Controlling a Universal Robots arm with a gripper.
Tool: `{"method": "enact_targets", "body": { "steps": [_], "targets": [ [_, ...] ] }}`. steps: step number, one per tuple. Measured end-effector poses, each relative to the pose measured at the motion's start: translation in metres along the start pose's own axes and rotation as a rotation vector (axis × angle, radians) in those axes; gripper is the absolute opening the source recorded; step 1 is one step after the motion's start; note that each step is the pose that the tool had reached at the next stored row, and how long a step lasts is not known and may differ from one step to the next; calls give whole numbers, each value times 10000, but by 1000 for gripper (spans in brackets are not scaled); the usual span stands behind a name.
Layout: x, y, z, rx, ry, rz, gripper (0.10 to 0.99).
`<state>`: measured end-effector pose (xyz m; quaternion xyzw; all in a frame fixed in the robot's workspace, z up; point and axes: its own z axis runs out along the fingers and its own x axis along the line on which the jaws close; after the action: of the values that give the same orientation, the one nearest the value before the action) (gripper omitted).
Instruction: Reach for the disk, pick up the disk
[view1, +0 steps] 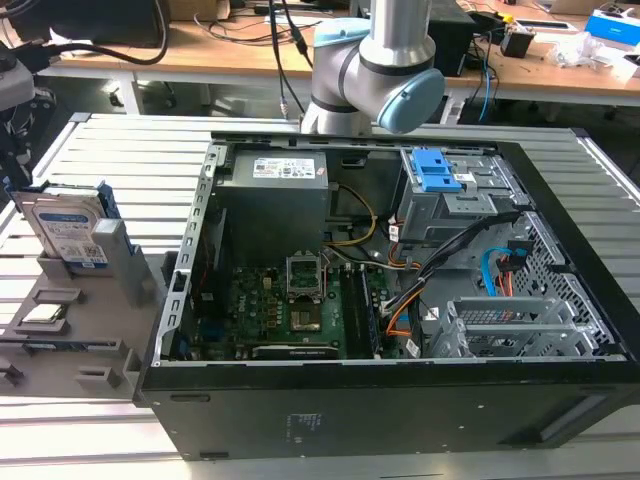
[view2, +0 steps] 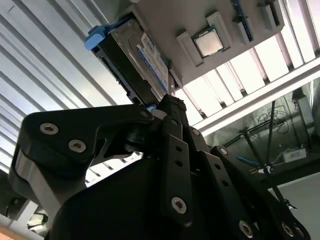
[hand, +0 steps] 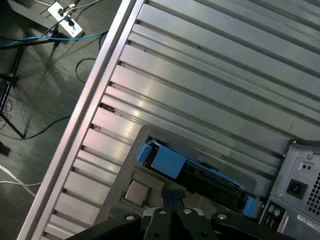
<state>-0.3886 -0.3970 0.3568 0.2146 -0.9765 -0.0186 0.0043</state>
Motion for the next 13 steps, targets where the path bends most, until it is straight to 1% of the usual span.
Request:
{"method": "enact_targets", "body": {
  "steps": [3,13],
  "targets": [
    [0,0,0,1,30,-782,106],
    [0,0,0,1,79,-2052,106]
  ]
}}
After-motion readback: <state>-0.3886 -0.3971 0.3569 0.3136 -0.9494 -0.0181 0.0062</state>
